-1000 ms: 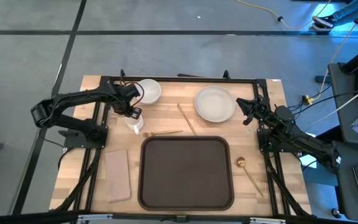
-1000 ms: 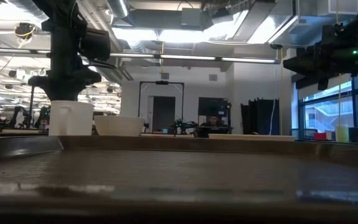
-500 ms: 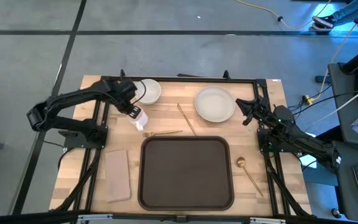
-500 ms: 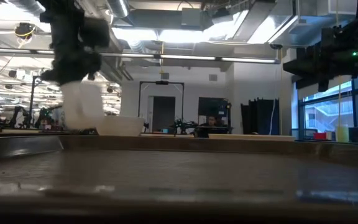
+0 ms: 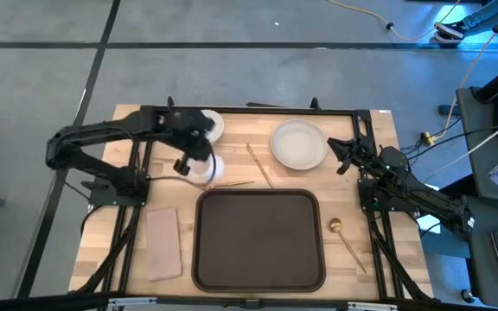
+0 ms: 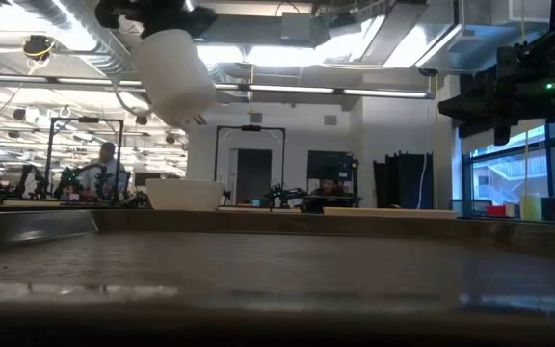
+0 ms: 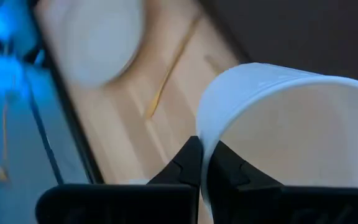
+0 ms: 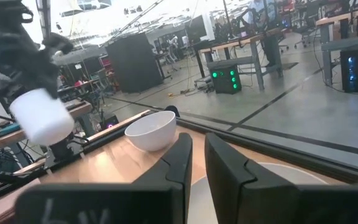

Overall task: Set up tray
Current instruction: Put the white mug on the black serving tray

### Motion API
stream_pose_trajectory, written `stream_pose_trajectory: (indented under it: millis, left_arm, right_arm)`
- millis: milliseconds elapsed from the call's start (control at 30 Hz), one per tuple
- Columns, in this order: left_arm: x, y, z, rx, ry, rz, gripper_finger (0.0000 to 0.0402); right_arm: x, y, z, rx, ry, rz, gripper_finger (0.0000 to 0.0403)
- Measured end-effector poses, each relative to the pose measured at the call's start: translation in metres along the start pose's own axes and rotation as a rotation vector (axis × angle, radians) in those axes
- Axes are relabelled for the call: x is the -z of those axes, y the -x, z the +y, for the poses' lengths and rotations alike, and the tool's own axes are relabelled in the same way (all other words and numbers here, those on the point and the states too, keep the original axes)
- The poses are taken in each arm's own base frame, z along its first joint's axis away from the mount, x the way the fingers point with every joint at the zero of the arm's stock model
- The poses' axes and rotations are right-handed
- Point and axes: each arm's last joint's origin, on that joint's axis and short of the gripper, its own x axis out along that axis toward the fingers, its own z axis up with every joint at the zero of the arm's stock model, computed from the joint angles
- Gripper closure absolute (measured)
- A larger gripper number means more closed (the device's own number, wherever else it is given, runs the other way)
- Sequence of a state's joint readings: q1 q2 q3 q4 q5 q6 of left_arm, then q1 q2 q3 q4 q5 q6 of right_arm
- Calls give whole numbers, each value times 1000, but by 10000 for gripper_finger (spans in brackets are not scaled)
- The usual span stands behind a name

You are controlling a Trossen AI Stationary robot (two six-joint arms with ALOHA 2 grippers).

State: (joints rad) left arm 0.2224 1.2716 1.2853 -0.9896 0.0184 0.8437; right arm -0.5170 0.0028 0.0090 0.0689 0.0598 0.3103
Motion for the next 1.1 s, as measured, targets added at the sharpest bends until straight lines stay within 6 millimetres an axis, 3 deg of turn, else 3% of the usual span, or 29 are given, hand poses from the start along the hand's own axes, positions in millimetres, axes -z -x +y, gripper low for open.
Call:
stream_pose_trajectory:
  millis: [233,433,867,1100]
  left_arm:
    - [-33,-54,-21,181,-386,54,398]
    - [-54,-92,-39,285,-530,125,398]
    - [-96,-139,-59,421,-479,180,398]
    - [-99,-164,-70,470,-483,225,398]
  right_arm:
    - [2,0,-1,6,6,19,356]
    - [5,-1,-1,16,8,50,356]
    - [5,-1,-1,12,12,59,356]
    - [5,-1,-1,10,10,60,356]
